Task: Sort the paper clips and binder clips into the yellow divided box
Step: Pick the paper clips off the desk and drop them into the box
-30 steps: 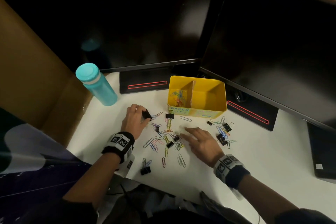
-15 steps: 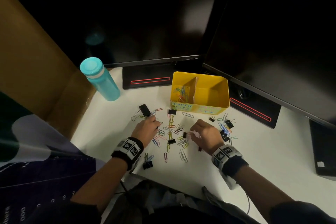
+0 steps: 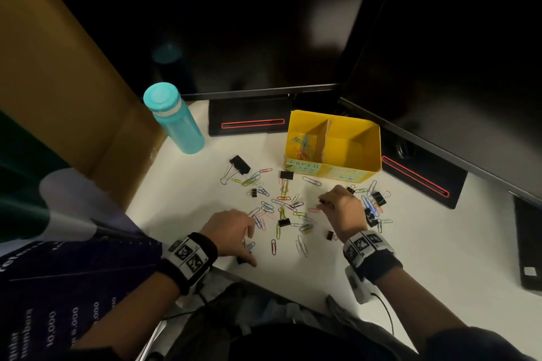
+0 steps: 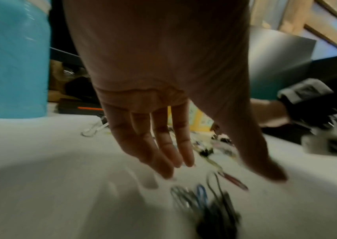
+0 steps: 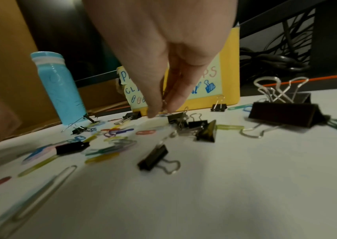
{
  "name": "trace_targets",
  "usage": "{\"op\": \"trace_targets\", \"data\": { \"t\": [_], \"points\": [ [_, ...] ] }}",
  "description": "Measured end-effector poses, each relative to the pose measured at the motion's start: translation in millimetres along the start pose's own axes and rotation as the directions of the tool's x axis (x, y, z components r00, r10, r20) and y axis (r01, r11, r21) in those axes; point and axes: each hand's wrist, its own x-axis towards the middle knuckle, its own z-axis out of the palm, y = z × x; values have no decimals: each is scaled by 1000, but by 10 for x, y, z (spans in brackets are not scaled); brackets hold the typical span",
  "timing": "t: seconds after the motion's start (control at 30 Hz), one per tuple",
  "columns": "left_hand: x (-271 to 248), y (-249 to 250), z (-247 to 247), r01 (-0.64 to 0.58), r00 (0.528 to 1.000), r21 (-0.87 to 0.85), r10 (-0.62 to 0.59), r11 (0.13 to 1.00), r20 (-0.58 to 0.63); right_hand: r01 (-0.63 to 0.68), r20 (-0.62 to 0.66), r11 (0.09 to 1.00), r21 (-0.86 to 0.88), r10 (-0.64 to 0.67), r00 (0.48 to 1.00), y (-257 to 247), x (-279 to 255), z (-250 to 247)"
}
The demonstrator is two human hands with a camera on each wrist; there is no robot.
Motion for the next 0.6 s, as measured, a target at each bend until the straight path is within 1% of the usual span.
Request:
{"op": "trace_targets", "data": {
  "t": [0.03, 0.1, 0.17, 0.2, 0.23, 0.27, 0.3, 0.33, 0.37, 0.4, 0.43, 0.5, 0.57, 0.6],
  "points": [
    [12, 5, 57, -5, 1000, 9, 5, 1000, 27, 29, 6, 998, 60, -29, 1000, -28, 3, -11],
    [40, 7, 125, -11, 999, -42, 12, 999, 40, 58, -5, 978, 203, -59, 998, -88, 2, -38],
    [72, -9, 144, -18, 999, -143, 24, 990, 40, 6, 10, 951, 308, -10, 1000, -78, 20, -74],
    [85, -13, 129, -22, 999, -205, 32, 978, 42, -34, 24, 947, 320, 28, 999, -54, 36, -92],
    [97, -21, 103, -29, 998, -267, 40, 963, 38, -64, 29, 954, 292, 58, 998, -27, 48, -114],
    [107, -34, 68, -37, 999, -322, 46, 946, 19, -70, 21, 977, 202, 67, 998, -3, 57, -141],
    [122, -54, 30, -47, 999, -365, 45, 930, -15, -51, 3, 998, 47, 51, 999, 9, 58, -162],
    [142, -86, -11, -56, 998, -403, 36, 913, -56, -12, -9, 992, -128, 11, 1000, -6, 52, -171],
    [166, -127, -54, -62, 995, -447, 22, 892, -94, 44, -7, 968, -247, -47, 999, -60, 39, -166],
    [188, -166, -98, -68, 992, -500, 7, 863, -124, 109, 15, 954, -279, -110, 994, -156, 13, -146],
    [213, -208, -138, -77, 989, -555, -6, 828, -146, 175, 59, 953, -247, -166, 984, -259, -15, -91],
    [262, -265, -207, -97, 983, -682, -36, 725, -179, 267, 218, 952, -149, -232, 948, -477, -67, 53],
    [310, -294, -255, -96, 979, -821, -97, 563, -180, 308, 360, 943, -125, -246, 900, -619, -79, 196],
    [326, -297, -267, -83, 977, -879, -137, 469, -165, 313, 401, 941, -129, -239, 884, -649, -69, 245]
  ]
}}
